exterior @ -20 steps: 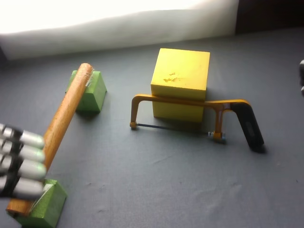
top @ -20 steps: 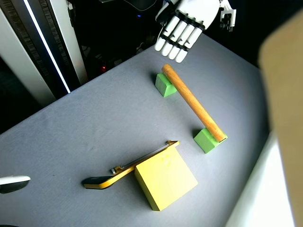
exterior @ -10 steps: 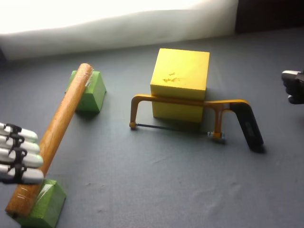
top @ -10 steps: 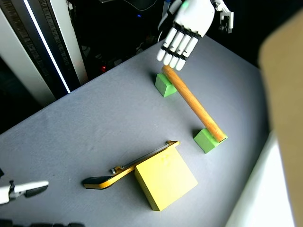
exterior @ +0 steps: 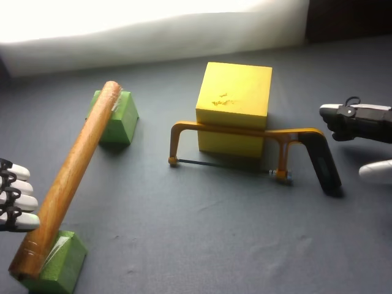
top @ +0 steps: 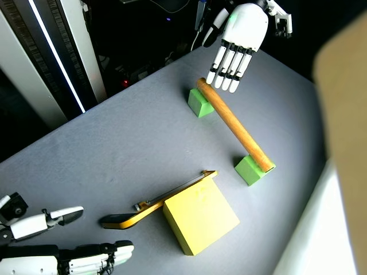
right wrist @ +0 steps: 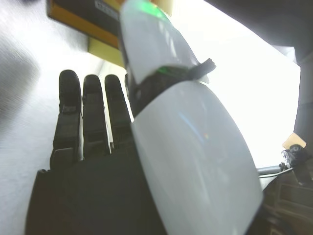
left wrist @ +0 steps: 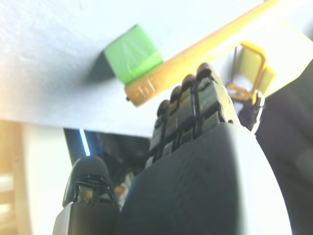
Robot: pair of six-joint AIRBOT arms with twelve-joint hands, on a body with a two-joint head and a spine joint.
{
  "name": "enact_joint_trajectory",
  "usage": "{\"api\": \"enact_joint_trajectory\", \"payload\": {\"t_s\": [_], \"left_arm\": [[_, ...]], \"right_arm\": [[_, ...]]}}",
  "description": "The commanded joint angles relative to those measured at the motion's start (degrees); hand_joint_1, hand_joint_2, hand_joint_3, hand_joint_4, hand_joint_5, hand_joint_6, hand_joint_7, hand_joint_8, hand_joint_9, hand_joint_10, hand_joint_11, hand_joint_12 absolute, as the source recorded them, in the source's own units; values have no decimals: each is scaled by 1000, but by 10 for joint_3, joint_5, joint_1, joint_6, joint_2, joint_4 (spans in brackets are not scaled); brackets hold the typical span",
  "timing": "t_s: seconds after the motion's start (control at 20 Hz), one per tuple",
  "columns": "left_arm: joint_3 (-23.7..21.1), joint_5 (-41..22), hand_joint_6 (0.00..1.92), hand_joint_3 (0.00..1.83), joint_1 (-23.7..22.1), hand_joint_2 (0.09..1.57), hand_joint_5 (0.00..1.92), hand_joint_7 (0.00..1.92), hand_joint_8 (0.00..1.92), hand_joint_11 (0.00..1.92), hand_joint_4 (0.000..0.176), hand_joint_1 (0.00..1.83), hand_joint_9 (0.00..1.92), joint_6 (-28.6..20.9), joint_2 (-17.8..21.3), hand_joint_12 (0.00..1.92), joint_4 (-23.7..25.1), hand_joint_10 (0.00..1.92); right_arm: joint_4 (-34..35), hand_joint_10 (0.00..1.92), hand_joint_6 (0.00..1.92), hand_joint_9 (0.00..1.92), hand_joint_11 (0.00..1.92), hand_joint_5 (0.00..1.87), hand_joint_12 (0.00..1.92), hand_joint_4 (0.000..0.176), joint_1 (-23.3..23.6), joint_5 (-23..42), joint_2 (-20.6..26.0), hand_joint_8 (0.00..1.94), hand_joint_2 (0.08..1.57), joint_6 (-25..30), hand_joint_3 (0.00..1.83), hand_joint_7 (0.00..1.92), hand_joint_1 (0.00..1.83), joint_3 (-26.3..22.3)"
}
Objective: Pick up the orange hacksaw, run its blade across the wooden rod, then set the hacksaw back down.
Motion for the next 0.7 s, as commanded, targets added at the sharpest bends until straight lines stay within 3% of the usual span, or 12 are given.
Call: {"api": "enact_joint_trajectory", "payload": {"t_s": [0.0,0.2,0.25,0.35,0.5,0.65], "left_arm": [[2,-27,5,1,-2,1256,32,41,4,14,0,14,21,-1,2,30,-31,3],[-1,-50,9,0,-2,1255,54,46,7,22,0,38,22,-1,1,47,-31,6],[-2,-58,2,4,-2,1242,73,57,1,4,0,64,35,-1,-1,129,-28,1],[-3,-63,4,8,-1,1262,35,10,3,0,0,53,2,-1,-3,15,-15,0],[-5,-63,10,0,2,1251,45,38,10,3,0,43,28,-1,-10,2,-12,8],[-3,-63,3,2,6,1254,40,28,1,11,0,6,22,-1,-15,7,-8,2]], "right_arm": [[24,2,3,77,0,99,365,0,10,53,-2,2,1098,3,0,65,1187,6],[-3,1,0,99,0,91,426,0,41,44,-13,0,1092,9,0,70,1209,13],[-15,1,0,96,0,90,447,0,50,37,-14,0,1088,11,0,69,1218,13],[-26,2,3,103,0,105,442,0,59,27,-15,2,1110,13,5,80,1230,13],[-27,4,2,121,0,110,619,0,60,24,-21,3,1145,13,8,81,1227,13],[-28,4,3,119,0,100,595,0,69,17,-30,2,1159,7,3,72,1173,13]]}}
